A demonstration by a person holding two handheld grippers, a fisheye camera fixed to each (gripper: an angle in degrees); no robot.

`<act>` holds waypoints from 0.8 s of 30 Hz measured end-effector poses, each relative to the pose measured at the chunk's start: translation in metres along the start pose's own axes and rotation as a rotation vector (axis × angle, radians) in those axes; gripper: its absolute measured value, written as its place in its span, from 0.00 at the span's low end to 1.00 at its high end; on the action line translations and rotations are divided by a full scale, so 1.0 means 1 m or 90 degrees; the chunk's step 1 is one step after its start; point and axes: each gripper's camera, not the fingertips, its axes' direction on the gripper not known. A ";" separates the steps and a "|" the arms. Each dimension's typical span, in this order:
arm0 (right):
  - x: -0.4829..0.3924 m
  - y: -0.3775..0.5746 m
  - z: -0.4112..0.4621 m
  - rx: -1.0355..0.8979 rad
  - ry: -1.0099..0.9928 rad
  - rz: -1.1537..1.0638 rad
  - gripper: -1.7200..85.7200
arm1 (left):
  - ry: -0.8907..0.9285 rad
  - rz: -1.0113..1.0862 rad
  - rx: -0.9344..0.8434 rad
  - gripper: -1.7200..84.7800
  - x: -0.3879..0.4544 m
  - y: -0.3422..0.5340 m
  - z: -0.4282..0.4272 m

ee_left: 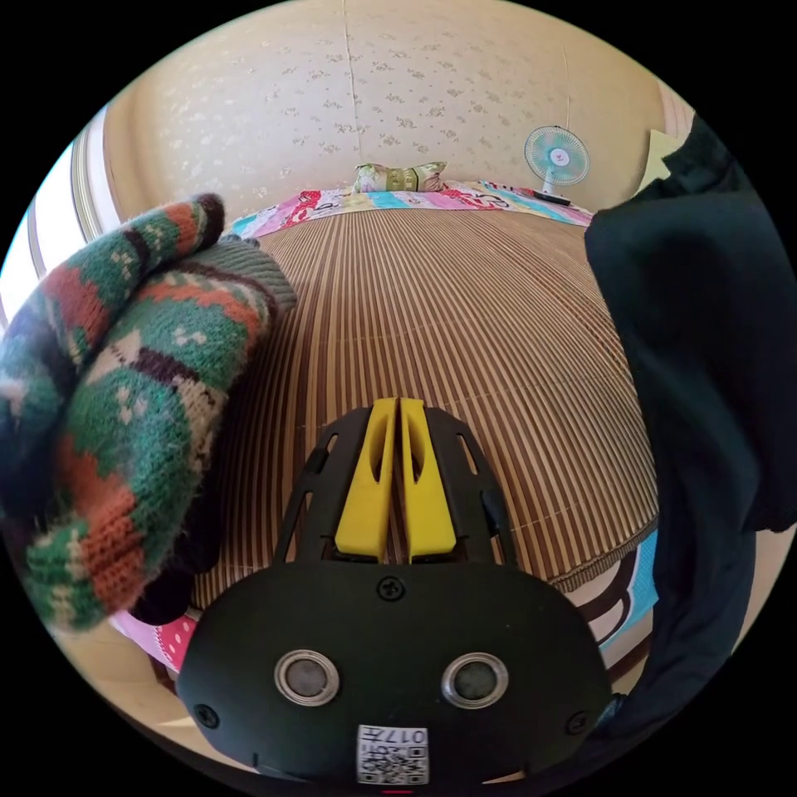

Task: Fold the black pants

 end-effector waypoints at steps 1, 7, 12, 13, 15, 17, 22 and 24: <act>-0.019 -0.003 -0.005 0.012 -0.050 -0.023 0.06 | -0.002 -0.001 -0.003 0.01 -0.003 -0.001 -0.002; -0.114 -0.031 -0.031 0.049 -0.242 -0.146 0.05 | 0.062 0.013 -0.032 0.02 -0.030 -0.002 -0.024; -0.161 -0.044 -0.029 0.070 -0.342 -0.154 0.05 | 0.392 -0.015 -0.002 0.10 -0.080 0.017 -0.050; -0.169 -0.047 -0.028 0.076 -0.379 -0.152 0.05 | 0.488 -0.007 0.040 0.13 -0.087 0.028 -0.065; -0.182 -0.049 -0.025 0.080 -0.425 -0.156 0.05 | 0.548 -0.004 0.106 0.16 -0.092 0.046 -0.096; -0.193 -0.051 -0.020 0.077 -0.473 -0.157 0.05 | 0.549 0.019 0.167 0.25 -0.079 0.058 -0.144; -0.202 -0.039 0.017 0.054 -0.589 -0.111 0.05 | 0.549 0.156 0.239 0.33 -0.027 0.023 -0.227; -0.201 -0.034 0.032 0.047 -0.637 -0.088 0.05 | 0.639 0.179 0.242 0.34 -0.026 -0.004 -0.235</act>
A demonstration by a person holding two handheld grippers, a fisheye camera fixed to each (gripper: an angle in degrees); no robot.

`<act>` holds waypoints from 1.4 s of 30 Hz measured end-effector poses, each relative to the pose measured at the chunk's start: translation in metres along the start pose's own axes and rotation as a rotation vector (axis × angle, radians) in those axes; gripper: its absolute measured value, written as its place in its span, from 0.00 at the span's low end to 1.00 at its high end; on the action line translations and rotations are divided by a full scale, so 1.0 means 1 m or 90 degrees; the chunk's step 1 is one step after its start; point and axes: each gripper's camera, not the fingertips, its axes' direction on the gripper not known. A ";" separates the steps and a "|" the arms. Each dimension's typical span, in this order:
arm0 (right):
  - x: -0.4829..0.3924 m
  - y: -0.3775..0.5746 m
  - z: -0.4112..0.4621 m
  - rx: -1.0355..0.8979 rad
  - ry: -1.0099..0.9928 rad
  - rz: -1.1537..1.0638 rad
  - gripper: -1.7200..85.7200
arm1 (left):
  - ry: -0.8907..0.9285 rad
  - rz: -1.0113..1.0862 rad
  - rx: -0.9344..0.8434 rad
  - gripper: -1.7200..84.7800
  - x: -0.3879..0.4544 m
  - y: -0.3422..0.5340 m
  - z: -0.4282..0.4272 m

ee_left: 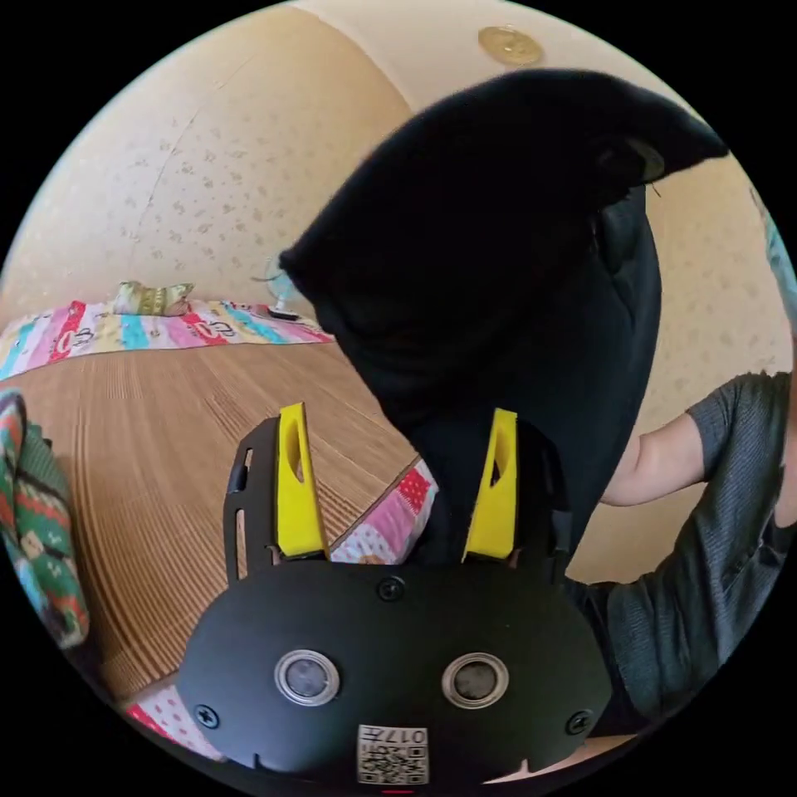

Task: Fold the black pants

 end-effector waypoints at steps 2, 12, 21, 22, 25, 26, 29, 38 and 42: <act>0.004 0.002 0.007 0.004 -0.025 0.000 0.05 | 0.155 -0.022 0.013 0.33 -0.028 -0.022 0.006; 0.018 0.016 0.030 0.078 -0.130 -0.024 0.04 | 0.511 -0.001 0.200 0.19 -0.042 -0.057 0.039; -0.032 -0.053 0.010 -0.040 0.591 -0.069 0.04 | 0.223 -0.034 0.288 0.08 -0.035 -0.106 -0.113; -0.014 -0.080 0.006 -0.053 0.681 -0.087 0.04 | 0.157 -0.053 0.260 0.09 -0.043 -0.147 -0.114; 0.078 -0.186 -0.013 -0.051 0.916 -0.133 0.06 | -0.008 -0.090 0.189 0.11 -0.091 -0.312 -0.090; 0.099 -0.209 -0.019 -0.050 0.965 -0.139 0.06 | -0.069 -0.103 0.171 0.14 -0.122 -0.378 -0.076; 0.179 -0.274 -0.069 -0.002 1.240 -0.014 0.12 | -0.180 -0.200 0.103 0.18 -0.209 -0.464 -0.053; 0.412 -0.074 -0.216 -0.440 1.454 0.318 0.16 | -0.306 -0.236 -0.315 0.14 -0.362 -0.251 0.137; 0.474 0.100 -0.289 -0.545 1.386 0.473 0.16 | -0.301 -0.273 -0.454 0.19 -0.389 -0.112 0.248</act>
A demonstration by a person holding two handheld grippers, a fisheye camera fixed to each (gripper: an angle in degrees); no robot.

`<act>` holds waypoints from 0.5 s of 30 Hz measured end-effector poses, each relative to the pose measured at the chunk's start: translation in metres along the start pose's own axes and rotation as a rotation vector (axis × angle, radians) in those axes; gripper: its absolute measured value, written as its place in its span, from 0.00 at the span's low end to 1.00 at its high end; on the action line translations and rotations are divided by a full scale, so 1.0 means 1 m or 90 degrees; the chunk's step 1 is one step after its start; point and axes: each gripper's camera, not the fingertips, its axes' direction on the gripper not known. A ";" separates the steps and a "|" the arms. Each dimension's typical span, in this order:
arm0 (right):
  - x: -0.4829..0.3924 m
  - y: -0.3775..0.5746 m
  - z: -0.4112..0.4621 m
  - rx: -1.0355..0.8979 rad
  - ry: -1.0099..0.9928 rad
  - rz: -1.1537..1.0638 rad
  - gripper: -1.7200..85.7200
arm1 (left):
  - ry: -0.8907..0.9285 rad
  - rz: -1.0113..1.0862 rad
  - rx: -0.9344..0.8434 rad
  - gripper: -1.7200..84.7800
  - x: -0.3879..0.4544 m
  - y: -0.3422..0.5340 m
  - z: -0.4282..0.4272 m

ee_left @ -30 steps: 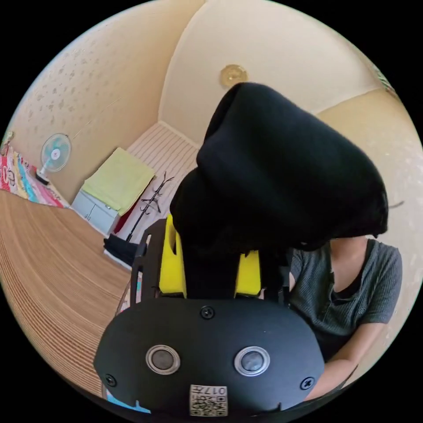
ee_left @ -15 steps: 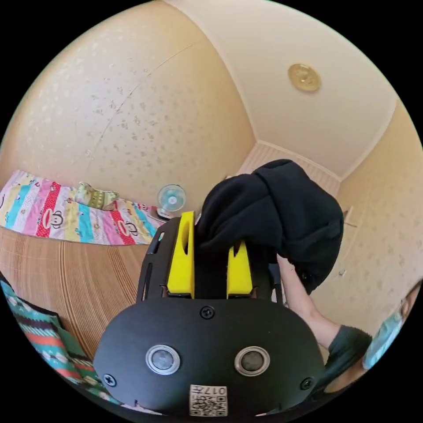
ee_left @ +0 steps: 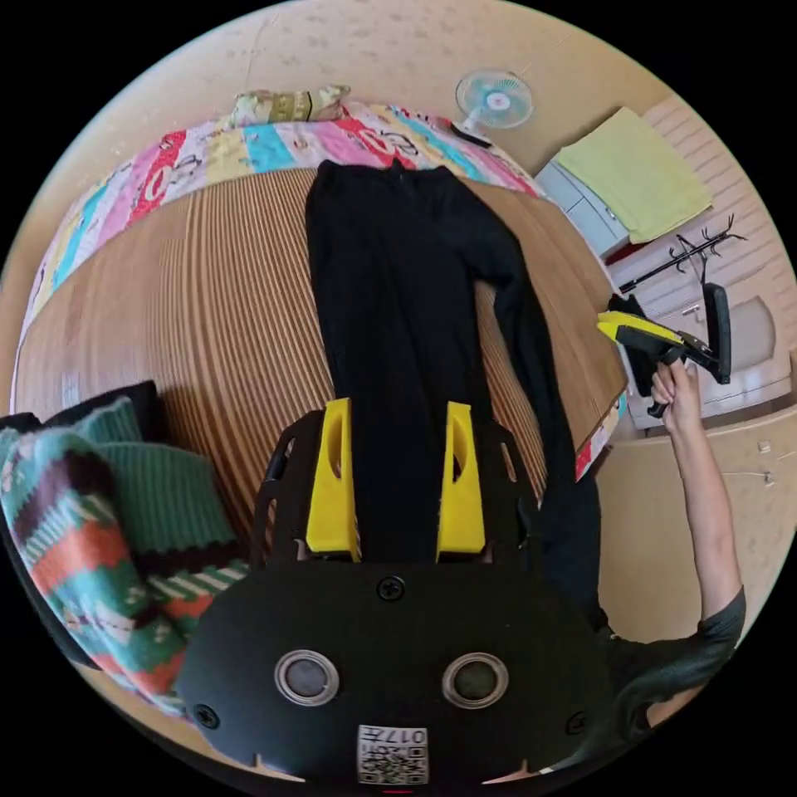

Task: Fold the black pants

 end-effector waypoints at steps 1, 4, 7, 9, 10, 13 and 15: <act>-0.014 0.015 0.044 -0.034 0.007 -0.001 0.16 | 0.013 0.019 -0.031 0.19 0.012 0.007 0.049; -0.045 0.049 0.136 -0.092 0.144 0.005 0.15 | -0.141 0.066 0.008 0.15 0.055 0.031 0.119; -0.076 0.078 0.152 0.059 0.232 -0.035 0.13 | -0.246 0.102 0.121 0.14 0.091 0.058 0.150; -0.085 0.075 0.162 0.080 0.263 -0.041 0.12 | -0.269 0.111 0.131 0.12 0.101 0.057 0.163; -0.088 0.067 0.168 0.083 0.267 -0.043 0.12 | -0.272 0.114 0.132 0.11 0.103 0.052 0.170; -0.079 0.043 0.175 0.096 0.251 -0.016 0.11 | -0.244 0.107 0.132 0.09 0.092 0.037 0.182; -0.071 0.030 0.179 0.104 0.245 0.007 0.11 | -0.227 0.093 0.139 0.08 0.082 0.029 0.189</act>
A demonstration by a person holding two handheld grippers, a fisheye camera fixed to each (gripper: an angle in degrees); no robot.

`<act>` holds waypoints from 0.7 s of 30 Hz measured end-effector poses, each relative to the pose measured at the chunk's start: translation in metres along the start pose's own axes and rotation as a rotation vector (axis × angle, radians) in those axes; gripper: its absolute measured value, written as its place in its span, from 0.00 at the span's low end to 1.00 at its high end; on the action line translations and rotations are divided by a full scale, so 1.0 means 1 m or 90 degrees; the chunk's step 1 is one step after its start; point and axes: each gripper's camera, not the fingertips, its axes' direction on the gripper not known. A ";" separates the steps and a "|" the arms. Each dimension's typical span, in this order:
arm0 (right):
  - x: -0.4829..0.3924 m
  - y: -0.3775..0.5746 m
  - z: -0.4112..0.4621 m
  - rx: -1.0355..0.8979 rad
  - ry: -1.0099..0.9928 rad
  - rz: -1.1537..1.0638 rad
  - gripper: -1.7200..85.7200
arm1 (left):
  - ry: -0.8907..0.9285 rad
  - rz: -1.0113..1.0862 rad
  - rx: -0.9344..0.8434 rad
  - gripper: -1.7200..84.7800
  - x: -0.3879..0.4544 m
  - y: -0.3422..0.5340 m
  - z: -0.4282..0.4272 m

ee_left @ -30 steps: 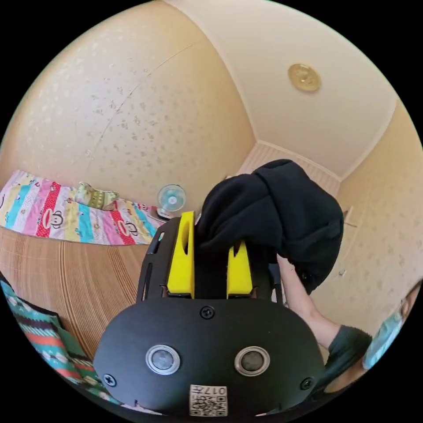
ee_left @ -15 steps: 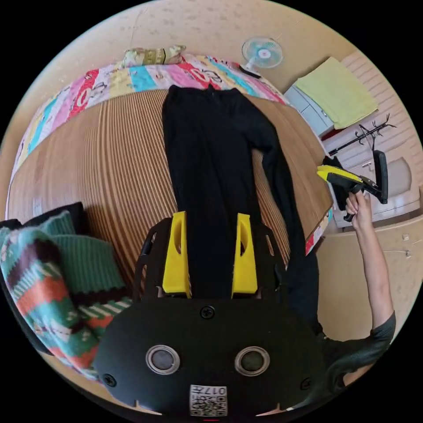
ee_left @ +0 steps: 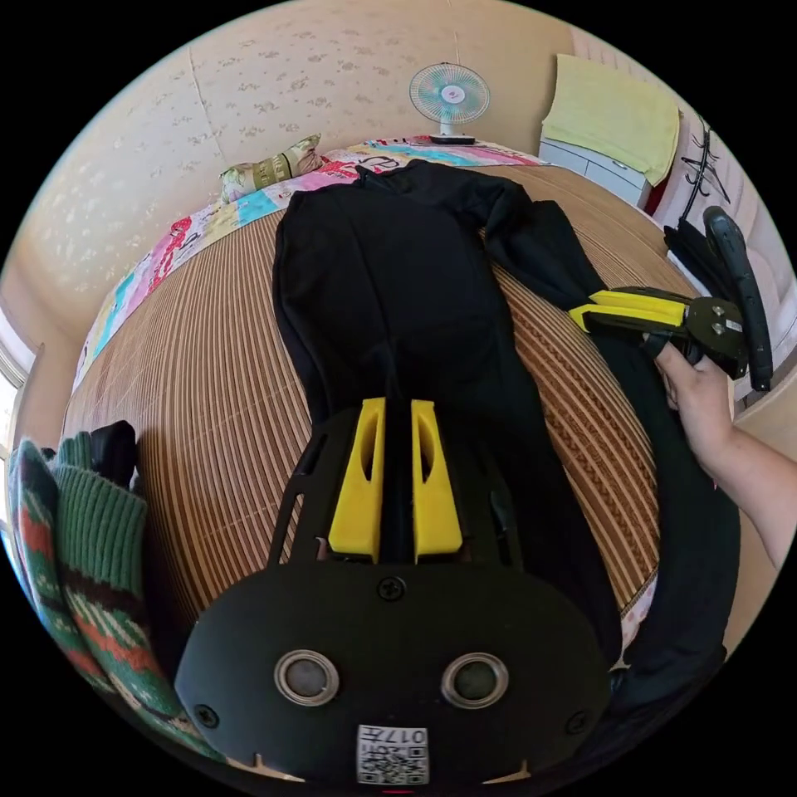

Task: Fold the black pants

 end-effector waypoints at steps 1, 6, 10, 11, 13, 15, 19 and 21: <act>0.001 -0.007 0.004 0.004 0.003 0.007 0.11 | -0.003 -0.010 0.007 0.08 -0.003 -0.002 0.007; -0.008 -0.025 0.017 0.022 0.035 -0.014 0.11 | -0.130 0.020 0.023 0.07 0.018 -0.022 0.039; 0.015 -0.039 0.023 0.036 -0.029 0.011 0.10 | -0.236 0.054 0.026 0.06 0.030 -0.041 0.071; 0.019 -0.041 0.024 0.037 -0.041 0.015 0.10 | -0.233 0.045 0.027 0.06 0.022 -0.046 0.077; 0.030 -0.047 0.025 0.039 -0.067 0.024 0.10 | -0.208 0.023 0.028 0.06 0.006 -0.051 0.082; 0.032 -0.049 0.025 0.039 -0.060 0.016 0.11 | -0.180 -0.001 0.034 0.05 -0.012 -0.053 0.085; 0.027 -0.041 0.017 0.035 -0.010 -0.008 0.11 | -0.148 -0.038 0.039 0.04 -0.038 -0.046 0.091; 0.027 -0.036 0.011 0.030 0.009 -0.016 0.11 | -0.142 -0.047 0.041 0.04 -0.045 -0.039 0.092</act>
